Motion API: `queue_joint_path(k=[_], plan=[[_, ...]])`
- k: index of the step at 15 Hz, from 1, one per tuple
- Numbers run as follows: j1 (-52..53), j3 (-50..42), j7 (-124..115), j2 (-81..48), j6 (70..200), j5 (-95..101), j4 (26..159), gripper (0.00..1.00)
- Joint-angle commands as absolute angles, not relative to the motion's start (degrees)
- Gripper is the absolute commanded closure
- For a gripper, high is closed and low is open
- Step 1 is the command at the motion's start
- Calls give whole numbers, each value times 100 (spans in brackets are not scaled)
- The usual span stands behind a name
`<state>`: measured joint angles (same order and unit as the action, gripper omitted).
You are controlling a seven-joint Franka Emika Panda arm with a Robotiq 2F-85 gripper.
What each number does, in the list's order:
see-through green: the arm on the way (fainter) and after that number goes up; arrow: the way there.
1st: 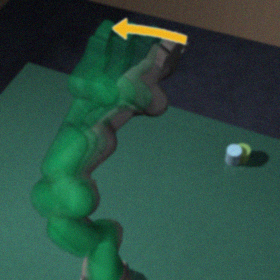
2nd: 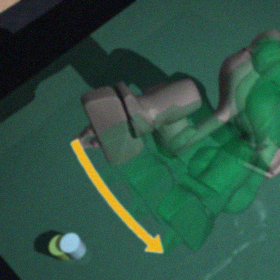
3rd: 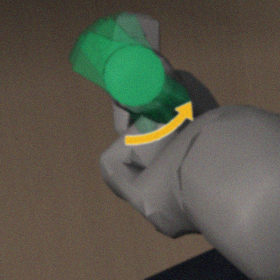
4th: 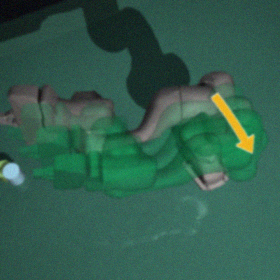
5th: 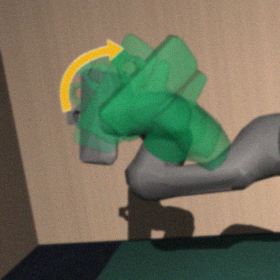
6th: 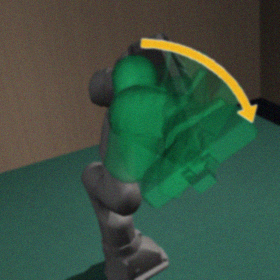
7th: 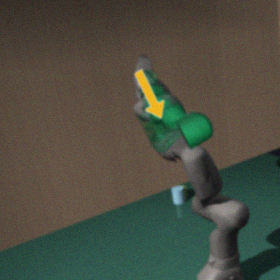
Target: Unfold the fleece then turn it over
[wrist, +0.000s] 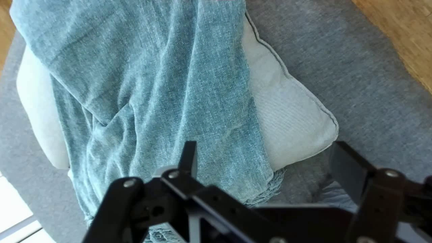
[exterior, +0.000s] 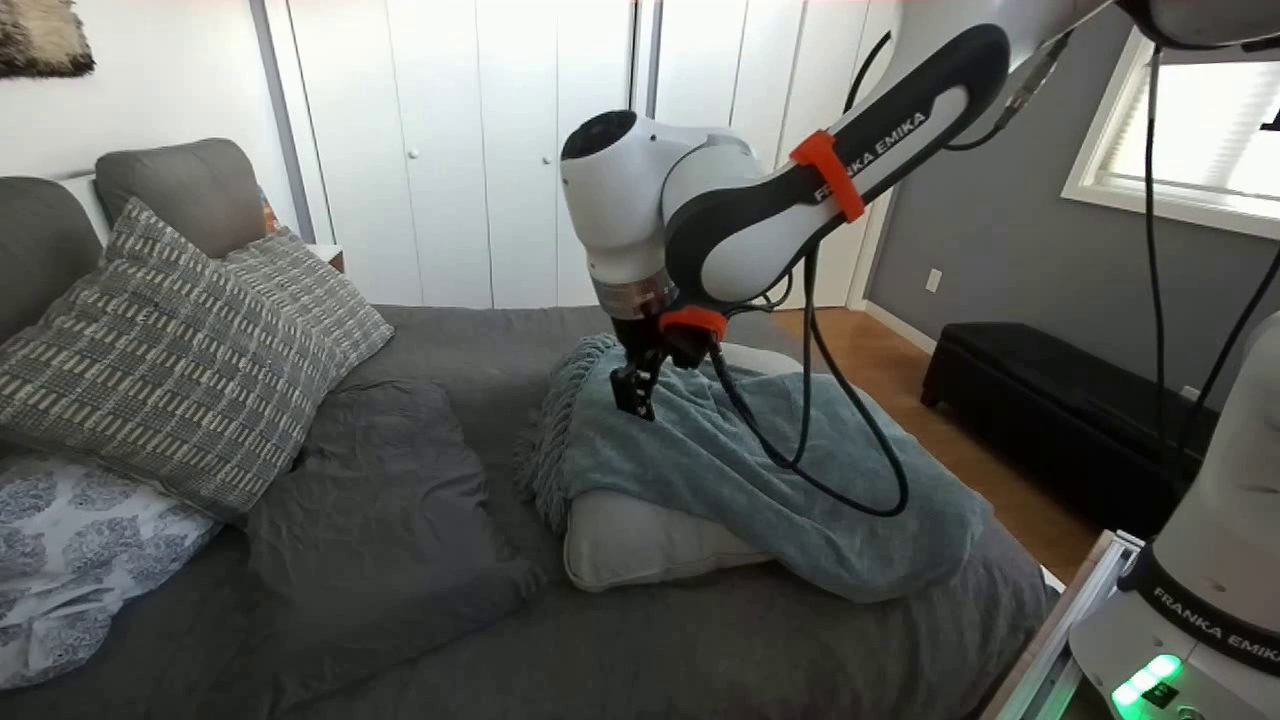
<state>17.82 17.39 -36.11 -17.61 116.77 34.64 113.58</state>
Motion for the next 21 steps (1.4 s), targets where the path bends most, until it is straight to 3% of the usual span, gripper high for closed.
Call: queue_joint_path(k=[1, 10, 21], plan=[[2234, 1257, -3708, -2669, 11538, 3876, 10573, 0], [2317, 1044, -3559, -2812, 11705, 3625, 10546, 0], [2726, 377, -4306, -4146, 11915, 4153, 10094, 0]])
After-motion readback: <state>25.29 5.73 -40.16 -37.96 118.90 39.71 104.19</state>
